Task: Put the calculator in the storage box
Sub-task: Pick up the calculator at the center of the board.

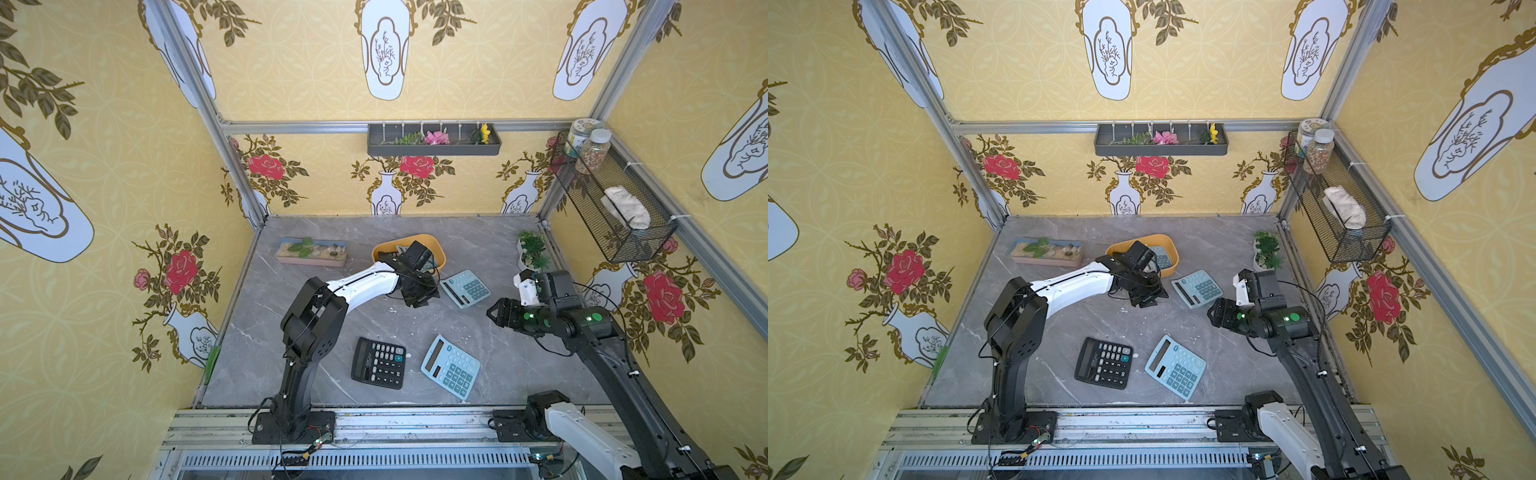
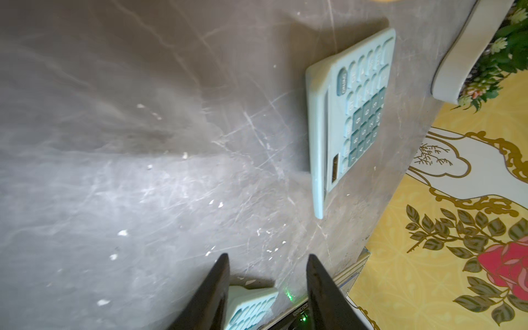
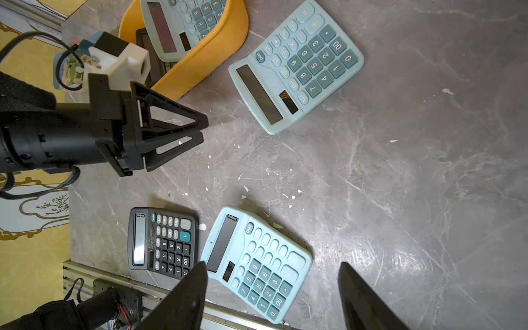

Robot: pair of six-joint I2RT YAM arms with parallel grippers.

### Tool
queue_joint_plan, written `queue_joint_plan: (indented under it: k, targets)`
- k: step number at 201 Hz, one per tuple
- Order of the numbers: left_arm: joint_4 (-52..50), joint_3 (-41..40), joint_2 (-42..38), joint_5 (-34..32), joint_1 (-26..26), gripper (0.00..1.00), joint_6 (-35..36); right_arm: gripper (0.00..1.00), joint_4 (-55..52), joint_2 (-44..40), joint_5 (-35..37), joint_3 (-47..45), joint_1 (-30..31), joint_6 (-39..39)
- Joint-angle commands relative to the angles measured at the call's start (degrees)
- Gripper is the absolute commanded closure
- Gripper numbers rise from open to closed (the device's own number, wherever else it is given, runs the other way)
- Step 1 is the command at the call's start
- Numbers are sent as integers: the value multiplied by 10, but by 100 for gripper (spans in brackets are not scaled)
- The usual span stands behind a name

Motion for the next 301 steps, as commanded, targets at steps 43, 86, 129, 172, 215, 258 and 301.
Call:
queue_joint_plan:
  k: [43,86,129,172,215,258,301]
  targets:
    - [66,30,51,11,-9,54,-47,27,2,6,3,2,-4,-12]
    - [84,39,76,13,-18,54,-61,27,3,4,1,-2,-8,-13]
    - [85,72,102,15,-28,54,-64,27,2,4,-1,-4,-11,-18]
    - [89,101,133,24,-34,56,-76,27,3,4,-4,-6,-15,-20]
    - [91,108,149,28,-34,62,-78,27,3,5,-8,-8,-19,-23]
    - [84,94,148,26,-30,79,-69,27,2,5,-12,-6,-21,-27]
    - [52,80,120,14,-25,91,-41,27,3,7,-16,-7,-25,-27]
